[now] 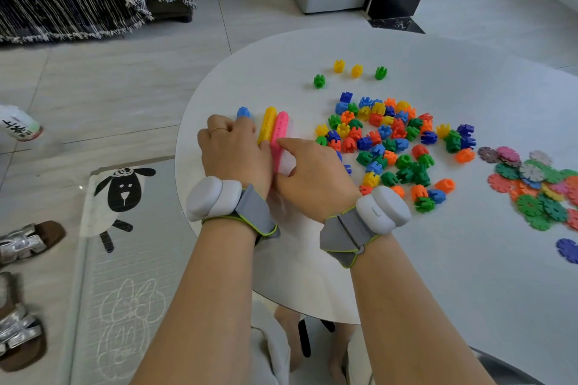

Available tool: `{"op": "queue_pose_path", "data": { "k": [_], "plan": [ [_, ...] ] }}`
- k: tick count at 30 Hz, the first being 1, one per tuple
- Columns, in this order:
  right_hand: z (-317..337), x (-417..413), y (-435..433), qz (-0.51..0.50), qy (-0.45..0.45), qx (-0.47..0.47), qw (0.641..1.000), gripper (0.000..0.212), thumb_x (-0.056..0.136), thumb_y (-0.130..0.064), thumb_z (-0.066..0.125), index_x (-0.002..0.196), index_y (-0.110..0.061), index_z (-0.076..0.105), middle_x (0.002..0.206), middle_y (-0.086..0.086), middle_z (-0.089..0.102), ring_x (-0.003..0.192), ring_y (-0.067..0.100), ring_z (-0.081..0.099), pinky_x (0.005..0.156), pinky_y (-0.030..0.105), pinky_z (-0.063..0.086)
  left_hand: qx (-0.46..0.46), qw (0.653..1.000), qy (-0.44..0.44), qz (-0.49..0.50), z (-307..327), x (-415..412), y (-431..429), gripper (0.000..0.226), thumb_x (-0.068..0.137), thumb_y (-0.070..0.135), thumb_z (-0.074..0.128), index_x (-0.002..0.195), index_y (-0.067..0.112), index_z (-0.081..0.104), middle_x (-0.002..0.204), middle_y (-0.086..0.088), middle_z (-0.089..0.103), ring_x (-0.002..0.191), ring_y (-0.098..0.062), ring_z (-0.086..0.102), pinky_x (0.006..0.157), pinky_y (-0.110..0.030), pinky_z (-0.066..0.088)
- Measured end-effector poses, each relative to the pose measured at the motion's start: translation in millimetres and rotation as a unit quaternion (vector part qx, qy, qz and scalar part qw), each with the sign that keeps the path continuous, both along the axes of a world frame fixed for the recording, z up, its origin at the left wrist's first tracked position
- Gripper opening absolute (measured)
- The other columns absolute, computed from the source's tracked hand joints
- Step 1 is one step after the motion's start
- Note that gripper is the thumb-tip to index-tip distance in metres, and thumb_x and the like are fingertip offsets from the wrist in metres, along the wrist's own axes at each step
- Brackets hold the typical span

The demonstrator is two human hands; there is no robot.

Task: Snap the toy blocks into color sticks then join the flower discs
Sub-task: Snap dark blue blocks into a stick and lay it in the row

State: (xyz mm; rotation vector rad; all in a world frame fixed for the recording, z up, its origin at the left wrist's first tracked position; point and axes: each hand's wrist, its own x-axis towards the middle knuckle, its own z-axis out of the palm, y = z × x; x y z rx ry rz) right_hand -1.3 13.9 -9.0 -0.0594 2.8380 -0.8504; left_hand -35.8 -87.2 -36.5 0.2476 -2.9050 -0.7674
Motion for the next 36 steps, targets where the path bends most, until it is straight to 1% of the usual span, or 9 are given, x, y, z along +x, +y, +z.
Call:
{"op": "queue_pose_path", "data": {
  "k": [4, 7, 12, 17, 20, 22, 27, 31, 36],
  "plan": [
    [4, -5, -9, 0.049, -0.016, 0.035, 0.998, 0.035, 0.087, -0.018, 0.058, 0.121, -0.010, 0.059, 0.121, 0.008, 0.061, 0.105, 0.025, 0.060, 0.090, 0.034, 0.048, 0.044, 0.999, -0.004, 0.009, -3, -4, -5, 0.032, 0.087, 0.018, 0.057, 0.118, 0.012, 0.055, 0.124, -0.014, 0.045, 0.111, -0.033, 0.044, 0.080, -0.030, 0.034],
    [1, -12, -15, 0.026, -0.023, 0.062, 0.997, 0.038, 0.090, -0.015, 0.053, 0.128, -0.014, 0.054, 0.127, 0.008, 0.058, 0.114, 0.026, 0.057, 0.092, 0.032, 0.047, 0.058, 0.998, -0.005, -0.002, -5, -6, -8, 0.033, 0.090, 0.016, 0.054, 0.121, 0.009, 0.053, 0.121, -0.015, 0.052, 0.110, -0.032, 0.049, 0.085, -0.034, 0.037],
    [-3, -19, -20, 0.007, -0.008, 0.037, 0.999, 0.039, 0.093, -0.014, 0.044, 0.131, -0.014, 0.050, 0.130, 0.009, 0.056, 0.118, 0.028, 0.052, 0.094, 0.035, 0.044, 0.063, 0.998, 0.004, -0.001, -7, -10, -10, 0.032, 0.096, 0.016, 0.042, 0.126, 0.008, 0.051, 0.125, -0.012, 0.054, 0.115, -0.029, 0.048, 0.087, -0.031, 0.034],
    [-9, -23, -17, 0.005, 0.002, 0.038, 0.999, 0.038, 0.088, -0.012, 0.049, 0.125, -0.016, 0.055, 0.124, 0.009, 0.059, 0.113, 0.028, 0.055, 0.087, 0.032, 0.045, 0.066, 0.998, -0.003, 0.000, -8, -12, -7, 0.034, 0.097, 0.018, 0.040, 0.128, 0.010, 0.049, 0.127, -0.012, 0.054, 0.116, -0.030, 0.049, 0.089, -0.035, 0.037],
    [-9, -21, -5, -0.026, 0.008, 0.027, 0.999, 0.051, 0.089, -0.016, 0.056, 0.139, -0.020, 0.045, 0.137, 0.006, 0.052, 0.120, 0.023, 0.053, 0.098, 0.030, 0.039, 0.028, 1.000, -0.001, -0.008, -7, -11, -5, 0.035, 0.094, 0.022, 0.043, 0.126, 0.011, 0.050, 0.131, -0.012, 0.051, 0.120, -0.033, 0.044, 0.097, -0.042, 0.038],
    [-6, -16, 8, -0.049, 0.027, 0.010, 0.998, 0.054, 0.090, -0.020, 0.059, 0.141, -0.022, 0.043, 0.138, 0.002, 0.051, 0.119, 0.019, 0.054, 0.100, 0.027, 0.036, 0.016, 0.999, 0.022, -0.021, -2, -8, -2, 0.036, 0.094, 0.024, 0.045, 0.127, 0.013, 0.051, 0.139, -0.009, 0.045, 0.128, -0.032, 0.037, 0.105, -0.042, 0.031],
    [-3, 1, 49, -0.127, 0.078, 0.024, 0.989, 0.035, 0.087, -0.018, 0.056, 0.121, -0.025, 0.063, 0.112, -0.007, 0.066, 0.107, 0.016, 0.058, 0.090, 0.031, 0.047, 0.053, 0.993, 0.030, -0.097, 7, 0, 18, 0.028, 0.091, 0.017, 0.049, 0.115, 0.020, 0.062, 0.124, -0.005, 0.053, 0.112, -0.029, 0.046, 0.093, -0.032, 0.034],
    [-8, 10, 74, -0.137, 0.065, 0.053, 0.987, 0.029, 0.085, -0.022, 0.061, 0.113, -0.026, 0.066, 0.109, -0.005, 0.065, 0.106, 0.018, 0.057, 0.085, 0.030, 0.047, 0.067, 0.981, -0.017, -0.183, 6, 4, 39, 0.028, 0.086, 0.012, 0.052, 0.109, 0.021, 0.064, 0.108, -0.004, 0.062, 0.095, -0.025, 0.055, 0.085, -0.033, 0.041],
    [-16, 9, 78, -0.132, 0.043, 0.074, 0.988, 0.033, 0.085, -0.026, 0.063, 0.118, -0.029, 0.062, 0.114, -0.003, 0.063, 0.111, 0.022, 0.054, 0.091, 0.035, 0.047, 0.044, 0.967, -0.052, -0.244, 4, 9, 57, 0.033, 0.083, 0.014, 0.056, 0.114, 0.025, 0.063, 0.114, -0.008, 0.057, 0.106, -0.028, 0.051, 0.084, -0.031, 0.040]
  ]
}}
